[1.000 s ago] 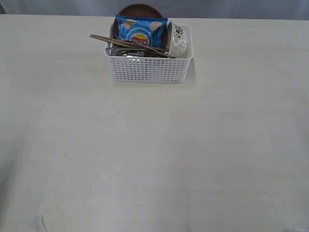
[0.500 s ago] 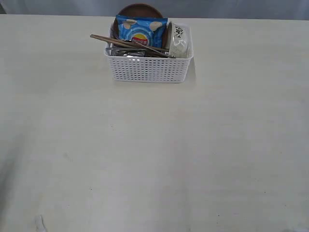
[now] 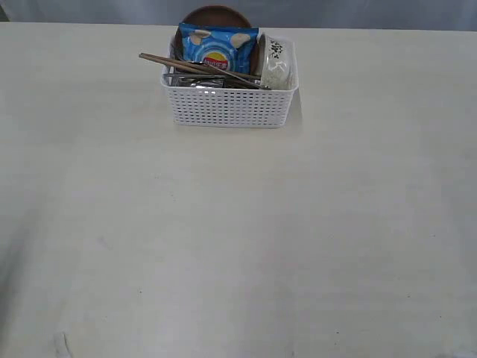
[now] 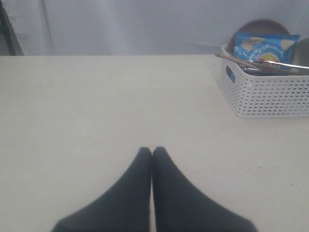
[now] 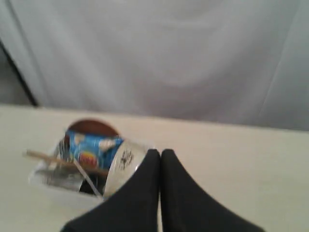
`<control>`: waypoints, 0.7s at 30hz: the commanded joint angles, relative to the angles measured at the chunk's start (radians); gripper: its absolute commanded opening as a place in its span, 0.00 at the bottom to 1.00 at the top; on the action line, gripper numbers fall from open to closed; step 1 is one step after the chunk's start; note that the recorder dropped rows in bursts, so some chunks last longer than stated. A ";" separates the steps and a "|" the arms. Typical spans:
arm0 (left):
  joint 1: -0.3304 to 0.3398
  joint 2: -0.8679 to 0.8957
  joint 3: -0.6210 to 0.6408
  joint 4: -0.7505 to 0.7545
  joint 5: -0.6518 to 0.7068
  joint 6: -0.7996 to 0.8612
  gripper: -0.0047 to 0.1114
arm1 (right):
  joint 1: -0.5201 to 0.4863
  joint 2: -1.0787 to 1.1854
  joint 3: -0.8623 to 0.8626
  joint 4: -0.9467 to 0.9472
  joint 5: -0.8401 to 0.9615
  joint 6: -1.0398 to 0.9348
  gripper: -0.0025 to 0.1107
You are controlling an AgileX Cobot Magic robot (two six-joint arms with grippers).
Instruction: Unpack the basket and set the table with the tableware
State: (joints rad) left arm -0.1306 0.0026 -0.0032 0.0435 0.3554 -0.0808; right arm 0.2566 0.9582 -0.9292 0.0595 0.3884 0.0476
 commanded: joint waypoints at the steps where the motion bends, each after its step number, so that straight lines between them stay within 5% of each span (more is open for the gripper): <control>1: 0.002 -0.003 0.003 0.009 -0.011 -0.004 0.04 | 0.138 0.409 -0.236 -0.007 0.346 -0.048 0.03; 5: 0.002 -0.003 0.003 0.009 -0.011 -0.004 0.04 | 0.214 0.701 -0.467 -0.005 0.619 -0.048 0.03; 21: 0.002 -0.003 0.003 0.009 -0.011 -0.004 0.04 | 0.234 0.947 -0.913 0.168 0.731 -0.268 0.03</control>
State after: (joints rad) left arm -0.1306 0.0026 -0.0032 0.0435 0.3554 -0.0808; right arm 0.4904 1.8528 -1.7738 0.2108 1.0644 -0.1754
